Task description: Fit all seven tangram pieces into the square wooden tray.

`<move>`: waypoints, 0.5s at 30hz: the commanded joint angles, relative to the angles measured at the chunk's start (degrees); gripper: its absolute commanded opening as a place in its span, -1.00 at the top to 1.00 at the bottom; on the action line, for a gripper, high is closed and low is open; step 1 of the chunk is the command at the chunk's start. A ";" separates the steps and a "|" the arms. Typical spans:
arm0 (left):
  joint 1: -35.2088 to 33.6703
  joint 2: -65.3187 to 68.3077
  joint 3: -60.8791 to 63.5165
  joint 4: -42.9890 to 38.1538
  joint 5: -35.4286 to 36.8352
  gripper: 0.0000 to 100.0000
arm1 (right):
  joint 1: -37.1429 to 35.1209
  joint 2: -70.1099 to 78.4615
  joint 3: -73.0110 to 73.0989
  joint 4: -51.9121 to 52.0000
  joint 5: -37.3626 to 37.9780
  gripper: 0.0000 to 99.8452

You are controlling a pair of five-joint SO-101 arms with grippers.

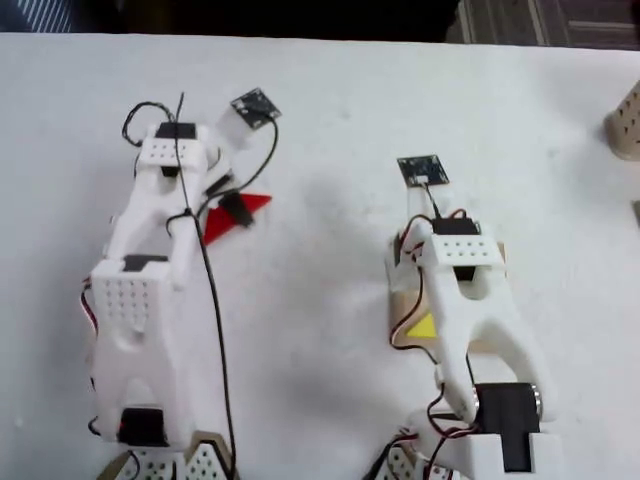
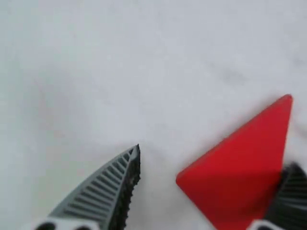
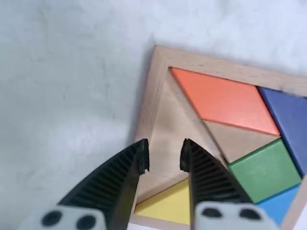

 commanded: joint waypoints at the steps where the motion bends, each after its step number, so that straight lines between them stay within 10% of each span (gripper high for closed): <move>1: 1.98 2.51 -3.60 -0.97 -0.53 0.17 | 0.13 -0.31 -1.05 -0.66 0.70 0.78; 15: 2.24 6.29 -3.60 5.27 -0.53 0.86 | 0.04 -0.31 -1.14 -0.66 0.70 0.78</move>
